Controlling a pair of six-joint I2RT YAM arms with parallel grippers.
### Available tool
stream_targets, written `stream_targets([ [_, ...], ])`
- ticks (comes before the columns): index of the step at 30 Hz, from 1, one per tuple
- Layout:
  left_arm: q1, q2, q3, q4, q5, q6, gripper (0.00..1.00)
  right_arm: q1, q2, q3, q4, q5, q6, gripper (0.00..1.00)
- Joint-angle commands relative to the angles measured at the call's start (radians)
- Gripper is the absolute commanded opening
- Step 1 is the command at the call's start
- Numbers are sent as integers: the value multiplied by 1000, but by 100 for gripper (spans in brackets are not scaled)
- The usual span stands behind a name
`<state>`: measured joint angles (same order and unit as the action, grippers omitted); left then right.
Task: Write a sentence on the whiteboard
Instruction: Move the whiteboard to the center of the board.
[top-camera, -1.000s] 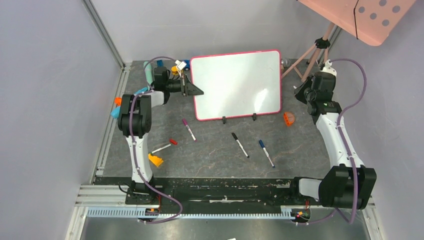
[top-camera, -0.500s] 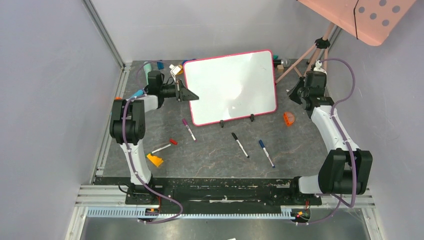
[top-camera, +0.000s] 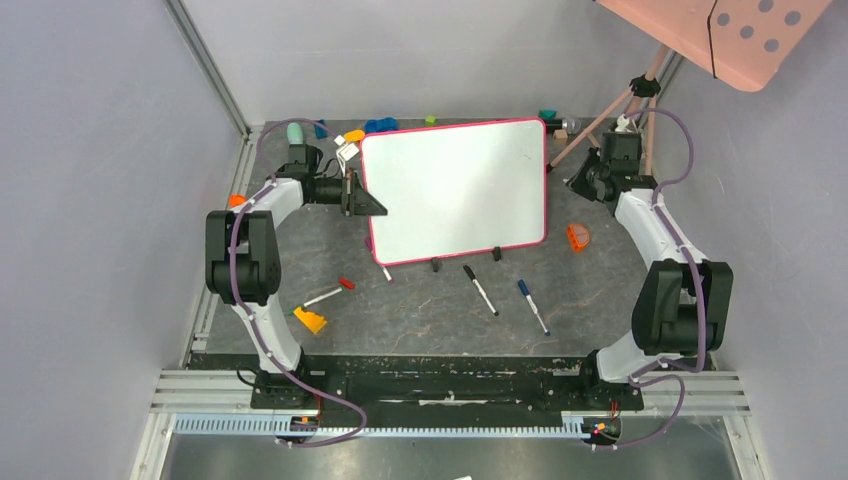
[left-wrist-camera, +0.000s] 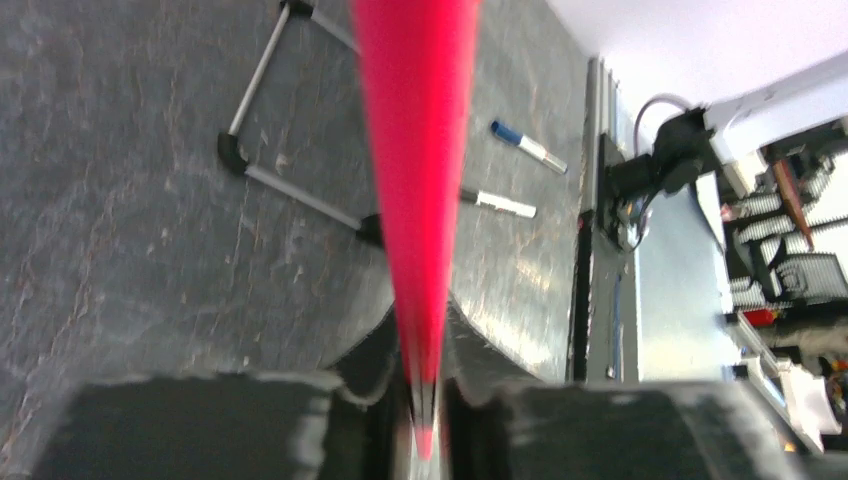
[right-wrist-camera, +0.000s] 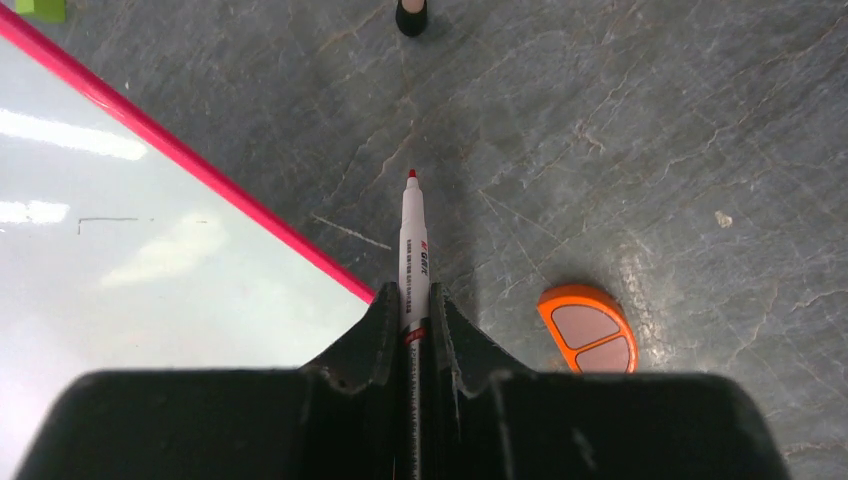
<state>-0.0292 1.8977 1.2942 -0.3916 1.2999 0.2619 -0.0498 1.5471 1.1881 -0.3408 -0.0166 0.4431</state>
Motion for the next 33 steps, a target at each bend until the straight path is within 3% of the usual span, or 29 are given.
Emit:
stream_targets([
  [1, -8, -32, 24, -168, -45, 138, 26, 2, -22, 25, 11, -33, -11, 0],
  [2, -8, -31, 24, -168, -52, 140, 40, 2, -29, 21, 11, -32, -11, 0],
  [14, -9, -52, -4, -68, -110, 55, 86, 1, -128, -41, 28, 66, 3, 0],
  [15, -8, -57, -15, -38, -128, 21, 97, 1, -137, -43, 29, 72, 2, 0],
  [21, -7, -126, -110, 153, -202, -148, 100, -2, -178, -36, -8, 70, -20, 0],
  [25, 0, -153, -184, 386, -197, -400, 100, -4, -214, -78, 25, 20, -17, 0],
  [29, 2, -220, -257, 486, -285, -452, 100, -4, -254, -121, 40, -8, -2, 0],
  [33, 6, -326, -313, 472, -471, -448, 100, -4, -292, -138, 31, -11, -17, 0],
])
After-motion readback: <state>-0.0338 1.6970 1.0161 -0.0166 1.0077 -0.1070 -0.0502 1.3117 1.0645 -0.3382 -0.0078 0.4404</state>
